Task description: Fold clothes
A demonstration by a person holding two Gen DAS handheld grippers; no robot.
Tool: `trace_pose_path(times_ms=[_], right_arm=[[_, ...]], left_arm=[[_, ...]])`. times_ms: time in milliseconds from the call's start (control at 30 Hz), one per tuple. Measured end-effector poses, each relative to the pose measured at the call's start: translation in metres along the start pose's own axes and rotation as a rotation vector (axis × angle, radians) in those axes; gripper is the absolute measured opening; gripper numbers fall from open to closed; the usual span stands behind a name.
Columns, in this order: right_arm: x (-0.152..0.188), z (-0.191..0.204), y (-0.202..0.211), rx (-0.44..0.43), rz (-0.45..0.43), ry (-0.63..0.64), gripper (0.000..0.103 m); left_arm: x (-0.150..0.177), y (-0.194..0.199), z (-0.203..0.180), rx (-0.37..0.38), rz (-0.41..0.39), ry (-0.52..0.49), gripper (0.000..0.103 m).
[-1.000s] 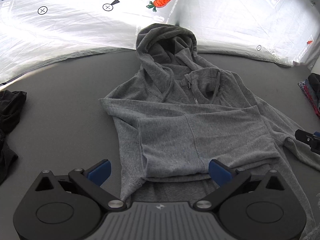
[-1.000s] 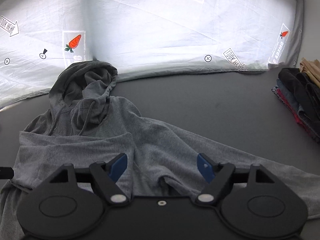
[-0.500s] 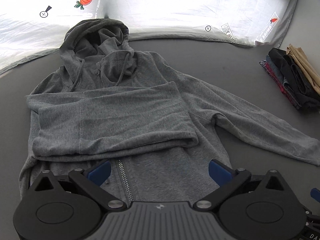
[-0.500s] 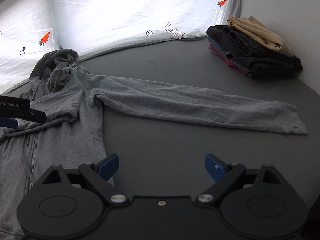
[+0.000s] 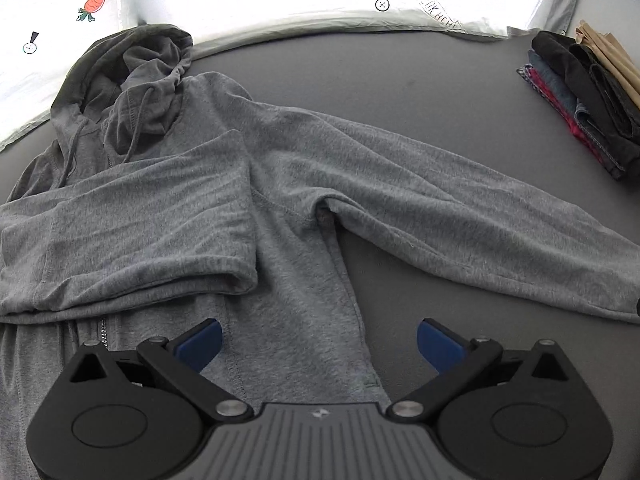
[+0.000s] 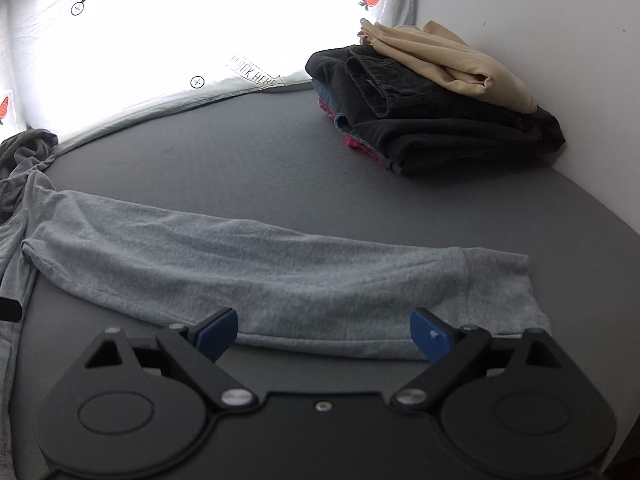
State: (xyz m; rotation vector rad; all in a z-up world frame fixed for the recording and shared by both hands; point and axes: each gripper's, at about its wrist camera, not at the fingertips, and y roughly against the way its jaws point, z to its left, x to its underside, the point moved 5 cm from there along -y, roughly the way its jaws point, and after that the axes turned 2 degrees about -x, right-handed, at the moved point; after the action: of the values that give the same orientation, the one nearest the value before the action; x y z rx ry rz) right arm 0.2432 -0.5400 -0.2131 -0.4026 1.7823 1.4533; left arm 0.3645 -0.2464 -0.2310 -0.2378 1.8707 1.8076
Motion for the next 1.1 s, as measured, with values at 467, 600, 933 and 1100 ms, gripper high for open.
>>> trace_pose_path(times_ms=[467, 600, 933, 1100], right_arm=[[0.011, -0.088, -0.024, 0.224, 0.076, -0.273, 0.093], [0.015, -0.097, -0.034, 0.21, 0.081, -0.359, 0.093], [0.007, -0.082, -0.03, 0.156, 0.05, -0.214, 0.044], [0.003, -0.071, -0.027, 0.114, 0.016, -0.135, 0.015]], left_arm=[[-0.003, -0.013, -0.005, -0.039, 0.039, 0.019, 0.103], [-0.003, -0.014, -0.007, -0.039, 0.038, 0.014, 0.103], [-0.004, -0.015, -0.008, -0.042, 0.045, 0.018, 0.103], [-0.005, -0.017, -0.007, -0.042, 0.057, 0.023, 0.103]])
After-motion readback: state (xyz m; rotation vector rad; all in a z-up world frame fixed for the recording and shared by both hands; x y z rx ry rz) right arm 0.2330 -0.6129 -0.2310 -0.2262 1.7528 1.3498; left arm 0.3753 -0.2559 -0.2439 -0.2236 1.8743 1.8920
